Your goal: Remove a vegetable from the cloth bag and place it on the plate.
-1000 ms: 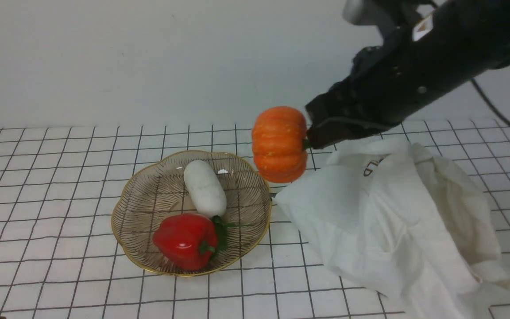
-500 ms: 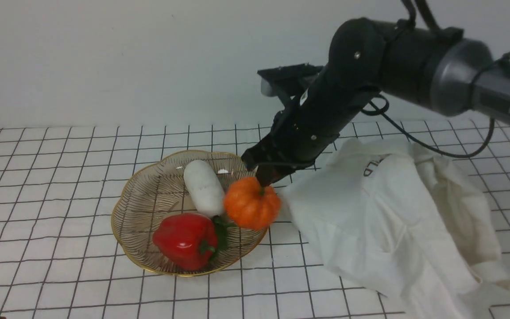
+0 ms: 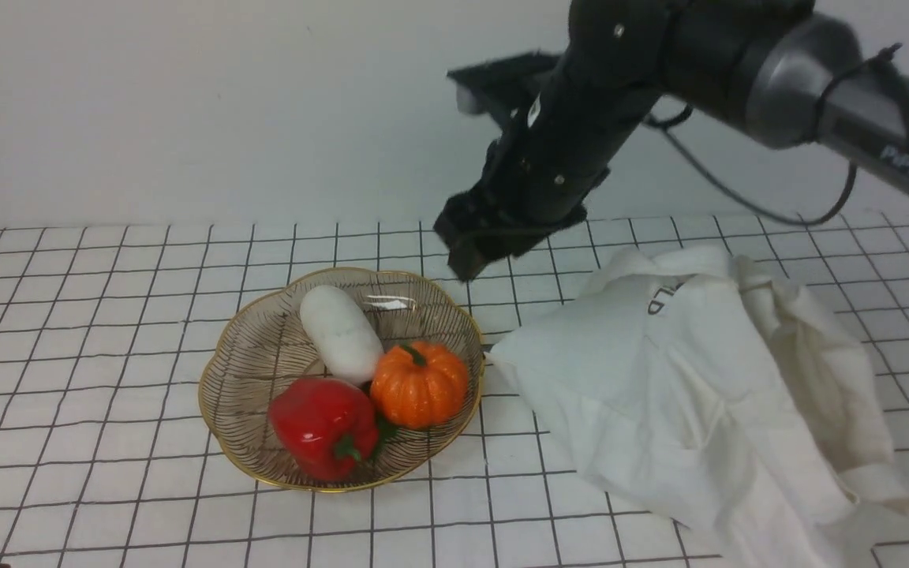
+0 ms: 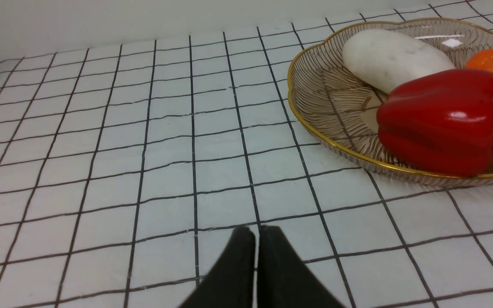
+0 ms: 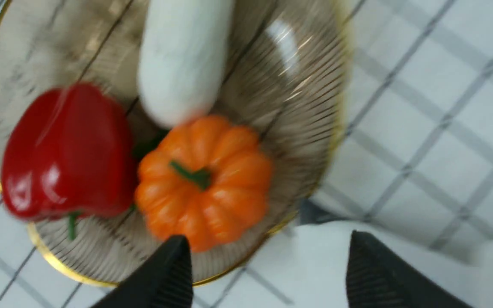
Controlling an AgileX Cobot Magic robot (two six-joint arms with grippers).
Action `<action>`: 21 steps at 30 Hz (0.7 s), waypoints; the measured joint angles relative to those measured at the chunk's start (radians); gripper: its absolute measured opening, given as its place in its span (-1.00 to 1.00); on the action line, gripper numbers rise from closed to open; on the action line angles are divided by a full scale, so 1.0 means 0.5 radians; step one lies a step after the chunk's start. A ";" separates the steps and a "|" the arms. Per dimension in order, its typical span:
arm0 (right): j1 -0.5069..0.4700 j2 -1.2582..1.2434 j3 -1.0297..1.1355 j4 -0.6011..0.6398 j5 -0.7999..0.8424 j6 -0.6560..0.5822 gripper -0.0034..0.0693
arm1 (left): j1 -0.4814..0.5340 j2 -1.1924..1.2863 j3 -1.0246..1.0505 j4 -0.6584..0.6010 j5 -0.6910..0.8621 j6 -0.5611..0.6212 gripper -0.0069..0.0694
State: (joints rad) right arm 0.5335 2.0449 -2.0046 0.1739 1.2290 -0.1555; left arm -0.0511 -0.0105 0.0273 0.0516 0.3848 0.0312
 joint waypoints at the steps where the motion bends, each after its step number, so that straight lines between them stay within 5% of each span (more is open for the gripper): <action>1: 0.000 -0.064 -0.004 -0.085 0.007 0.035 0.11 | 0.000 0.000 0.000 0.000 0.000 0.000 -0.84; 6: -0.029 -0.572 0.072 -0.407 0.037 0.172 -0.65 | 0.000 0.000 0.000 0.000 0.000 0.000 -0.84; 9: -0.067 -0.949 0.194 -0.488 0.048 0.240 -0.87 | 0.000 0.000 0.000 0.000 0.000 0.000 -0.84; 17: -0.137 -2.079 1.002 -0.601 -0.013 0.396 -0.94 | 0.000 0.000 0.000 0.000 0.000 0.000 -0.84; 21: -0.137 -2.701 1.665 -0.599 -0.474 0.474 -0.94 | 0.000 0.000 0.000 0.000 0.000 0.000 -0.84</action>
State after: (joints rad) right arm 0.4651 0.6946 -1.1723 -0.1254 0.9918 0.0817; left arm -0.0511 -0.0105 0.0273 0.0516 0.3848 0.0312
